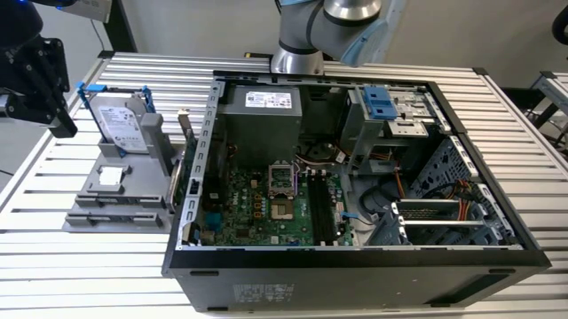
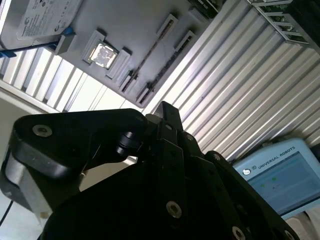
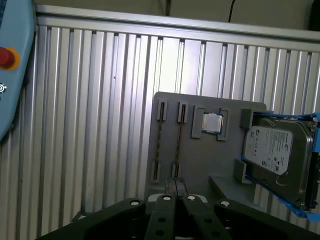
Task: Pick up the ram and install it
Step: 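Pick up the ram and move it above insertion slot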
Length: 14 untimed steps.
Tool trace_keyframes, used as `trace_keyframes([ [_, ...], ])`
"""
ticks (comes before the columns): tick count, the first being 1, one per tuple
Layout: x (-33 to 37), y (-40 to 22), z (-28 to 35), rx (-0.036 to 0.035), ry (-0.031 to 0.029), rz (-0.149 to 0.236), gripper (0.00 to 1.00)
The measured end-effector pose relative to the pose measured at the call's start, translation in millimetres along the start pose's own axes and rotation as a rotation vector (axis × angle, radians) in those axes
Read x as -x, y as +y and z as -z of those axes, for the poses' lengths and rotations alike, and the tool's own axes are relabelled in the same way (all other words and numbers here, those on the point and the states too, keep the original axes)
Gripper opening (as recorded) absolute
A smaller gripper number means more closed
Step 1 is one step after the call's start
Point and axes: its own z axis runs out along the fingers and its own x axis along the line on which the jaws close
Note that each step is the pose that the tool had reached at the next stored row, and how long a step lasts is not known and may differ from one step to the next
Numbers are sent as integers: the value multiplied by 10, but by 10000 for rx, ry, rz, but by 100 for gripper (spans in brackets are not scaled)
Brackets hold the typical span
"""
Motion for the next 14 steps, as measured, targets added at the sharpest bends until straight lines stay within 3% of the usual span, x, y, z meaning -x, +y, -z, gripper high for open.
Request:
trace_keyframes([
  [7,0,0,0,0,-1,9,0],
  [8,0,0,0,0,0,11,100],
  [14,0,0,0,0,-1,25,100],
])
